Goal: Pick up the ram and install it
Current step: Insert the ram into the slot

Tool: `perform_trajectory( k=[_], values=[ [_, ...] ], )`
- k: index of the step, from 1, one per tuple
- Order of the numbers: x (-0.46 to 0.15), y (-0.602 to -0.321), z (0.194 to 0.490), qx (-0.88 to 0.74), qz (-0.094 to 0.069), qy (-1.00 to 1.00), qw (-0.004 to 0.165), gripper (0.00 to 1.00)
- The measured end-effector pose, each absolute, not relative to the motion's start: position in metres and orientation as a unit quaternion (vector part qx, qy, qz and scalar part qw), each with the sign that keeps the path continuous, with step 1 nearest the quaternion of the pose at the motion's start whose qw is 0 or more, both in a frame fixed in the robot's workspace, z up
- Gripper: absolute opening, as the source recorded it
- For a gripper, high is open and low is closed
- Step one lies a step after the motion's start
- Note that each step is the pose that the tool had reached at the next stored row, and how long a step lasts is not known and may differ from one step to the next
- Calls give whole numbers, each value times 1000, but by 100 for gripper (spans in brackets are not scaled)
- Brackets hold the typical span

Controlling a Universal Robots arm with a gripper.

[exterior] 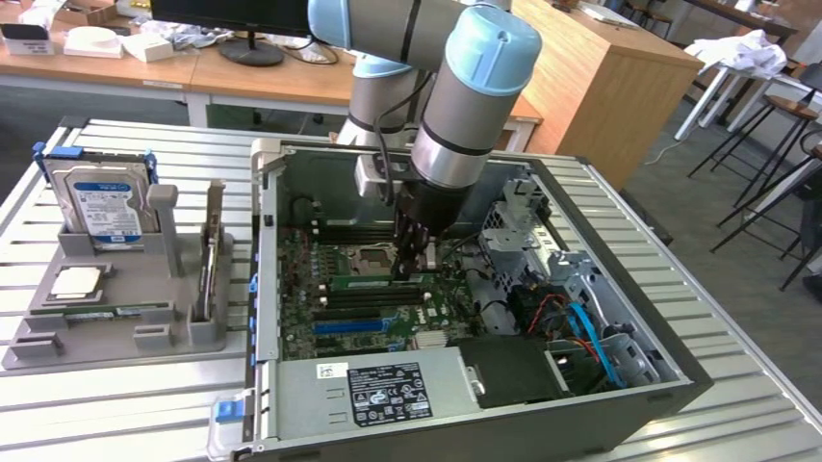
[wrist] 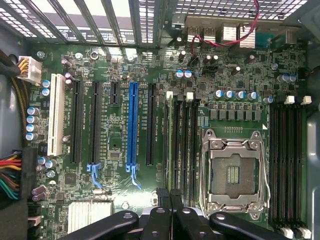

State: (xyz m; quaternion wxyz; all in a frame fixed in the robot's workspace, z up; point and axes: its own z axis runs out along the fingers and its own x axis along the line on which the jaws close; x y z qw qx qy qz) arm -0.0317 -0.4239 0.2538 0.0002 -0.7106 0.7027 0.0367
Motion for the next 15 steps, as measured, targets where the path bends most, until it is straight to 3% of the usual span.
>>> perform_trajectory(
  k=[15],
  values=[
    [-32,-424,246,-711,36,703,0,11]
  ],
)
